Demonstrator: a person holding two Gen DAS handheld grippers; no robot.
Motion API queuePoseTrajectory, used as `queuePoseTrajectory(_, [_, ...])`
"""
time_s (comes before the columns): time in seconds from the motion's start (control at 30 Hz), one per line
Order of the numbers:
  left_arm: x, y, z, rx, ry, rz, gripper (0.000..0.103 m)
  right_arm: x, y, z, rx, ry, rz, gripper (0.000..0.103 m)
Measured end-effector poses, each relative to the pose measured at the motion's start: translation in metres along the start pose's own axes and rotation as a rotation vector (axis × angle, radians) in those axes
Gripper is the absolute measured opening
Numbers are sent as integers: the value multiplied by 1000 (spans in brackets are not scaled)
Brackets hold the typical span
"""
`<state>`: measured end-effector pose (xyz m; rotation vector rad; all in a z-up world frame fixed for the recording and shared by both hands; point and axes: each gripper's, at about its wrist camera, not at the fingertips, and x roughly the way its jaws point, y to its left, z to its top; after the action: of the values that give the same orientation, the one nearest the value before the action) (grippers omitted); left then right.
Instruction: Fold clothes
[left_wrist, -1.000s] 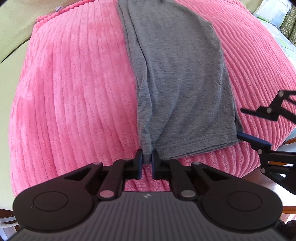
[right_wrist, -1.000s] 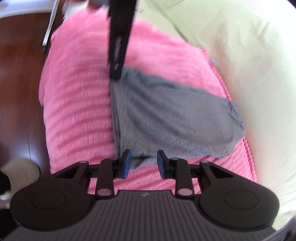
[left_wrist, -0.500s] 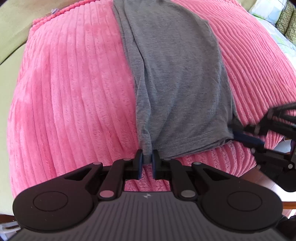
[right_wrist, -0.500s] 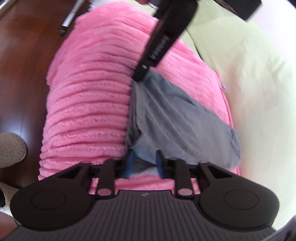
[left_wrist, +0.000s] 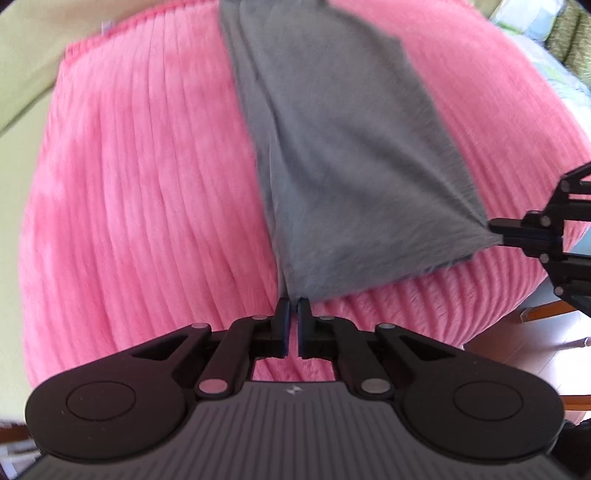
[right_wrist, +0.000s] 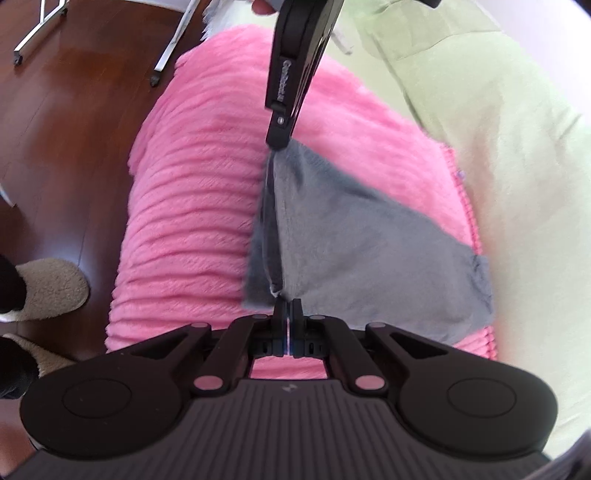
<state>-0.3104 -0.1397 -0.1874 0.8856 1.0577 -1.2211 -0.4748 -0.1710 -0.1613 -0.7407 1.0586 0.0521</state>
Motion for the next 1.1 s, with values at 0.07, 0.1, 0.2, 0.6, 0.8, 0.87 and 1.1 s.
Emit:
queuePoseTrajectory(0.07, [3,-1,-2,6,-11,7,0,3,5,-2,12,-2,2,0])
queuePoseTrajectory(0.1, [2,-1,-2,6,-11,8,0,4,9,-2,22,-4,3,0])
queuePoseTrajectory(0.2, [-7,-1,-1,10,-4,10,0,10,17,3,32,17,-6,1])
queuePoseTrajectory(0.6, [-8,-14,29,58,-42,36,6,-7,-3,12,309,-42,-66,30])
queuePoseTrajectory(0.8, [-2,-14,12,99,28,135,7,21,-11,13,553,26,29,21])
queuePoseTrajectory(0.87, [-15,-14,14,105,10,129,7,11,-14,14,570,13,23,18])
queuePoseTrajectory(1.1, [-13,-24,90,141,-199,103,8,3,-67,-5,755,-58,-101,23])
